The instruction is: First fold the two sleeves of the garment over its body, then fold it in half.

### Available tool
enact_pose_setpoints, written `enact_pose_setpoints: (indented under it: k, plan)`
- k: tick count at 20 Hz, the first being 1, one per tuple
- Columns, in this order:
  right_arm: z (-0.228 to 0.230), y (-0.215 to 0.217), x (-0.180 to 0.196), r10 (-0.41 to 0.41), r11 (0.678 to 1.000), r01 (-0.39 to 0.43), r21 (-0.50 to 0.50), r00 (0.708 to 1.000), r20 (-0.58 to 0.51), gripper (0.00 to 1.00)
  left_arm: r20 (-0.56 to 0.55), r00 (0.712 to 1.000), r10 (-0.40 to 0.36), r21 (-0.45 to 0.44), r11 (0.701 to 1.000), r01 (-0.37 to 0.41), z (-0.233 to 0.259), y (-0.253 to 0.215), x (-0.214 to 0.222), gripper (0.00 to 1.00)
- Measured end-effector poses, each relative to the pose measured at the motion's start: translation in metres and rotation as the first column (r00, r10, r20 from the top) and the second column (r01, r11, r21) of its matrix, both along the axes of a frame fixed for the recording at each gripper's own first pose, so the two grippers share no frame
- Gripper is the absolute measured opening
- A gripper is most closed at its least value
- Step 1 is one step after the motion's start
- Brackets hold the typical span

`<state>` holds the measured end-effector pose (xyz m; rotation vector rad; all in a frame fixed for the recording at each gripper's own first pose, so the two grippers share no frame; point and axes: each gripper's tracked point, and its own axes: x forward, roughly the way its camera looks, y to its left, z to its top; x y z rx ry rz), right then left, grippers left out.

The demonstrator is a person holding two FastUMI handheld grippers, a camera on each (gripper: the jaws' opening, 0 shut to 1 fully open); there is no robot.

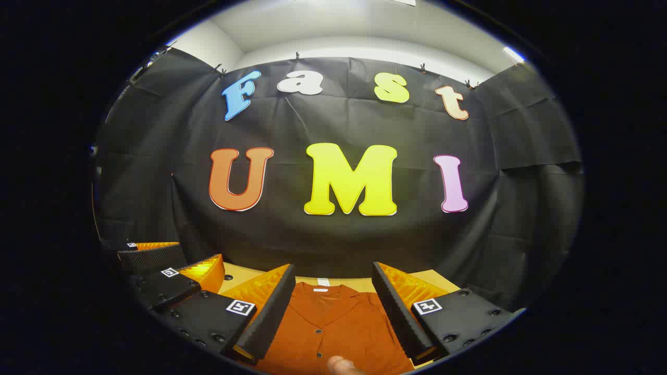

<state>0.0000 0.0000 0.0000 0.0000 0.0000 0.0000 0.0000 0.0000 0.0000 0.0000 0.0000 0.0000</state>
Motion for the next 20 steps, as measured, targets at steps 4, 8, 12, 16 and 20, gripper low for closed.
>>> enact_pose_setpoints:
  k: [4, 8, 12, 16, 20]
  plan:
    - [-0.001, -0.009, 0.003, -0.017, 1.0, 0.017, -0.001, 1.0, -0.003, 0.94, -0.006, 1.0, -0.013, -0.001, 1.0, 0.013, -0.002, -0.007, 0.003, 0.96]
    - [-0.004, -0.015, 0.003, -0.03, 1.0, 0.03, 0.006, 1.0, -0.008, 0.94, -0.003, 1.0, -0.027, 0.009, 1.0, 0.027, -0.002, -0.017, 0.007, 0.96]
    - [-0.008, -0.02, 0.008, -0.042, 0.999, 0.042, -0.003, 0.999, -0.022, 0.94, -0.018, 0.999, -0.031, 0.006, 1.0, 0.031, -0.009, -0.021, 0.012, 0.96]
    - [-0.009, -0.019, 0.011, -0.039, 0.999, 0.039, -0.004, 0.999, -0.017, 0.94, -0.019, 0.999, -0.032, 0.009, 0.999, 0.033, -0.01, -0.021, 0.014, 0.96]
    - [-0.007, -0.017, 0.016, -0.033, 0.999, 0.033, -0.006, 0.999, -0.008, 0.94, -0.017, 0.999, -0.032, 0.012, 0.999, 0.032, -0.009, -0.021, 0.018, 0.96]
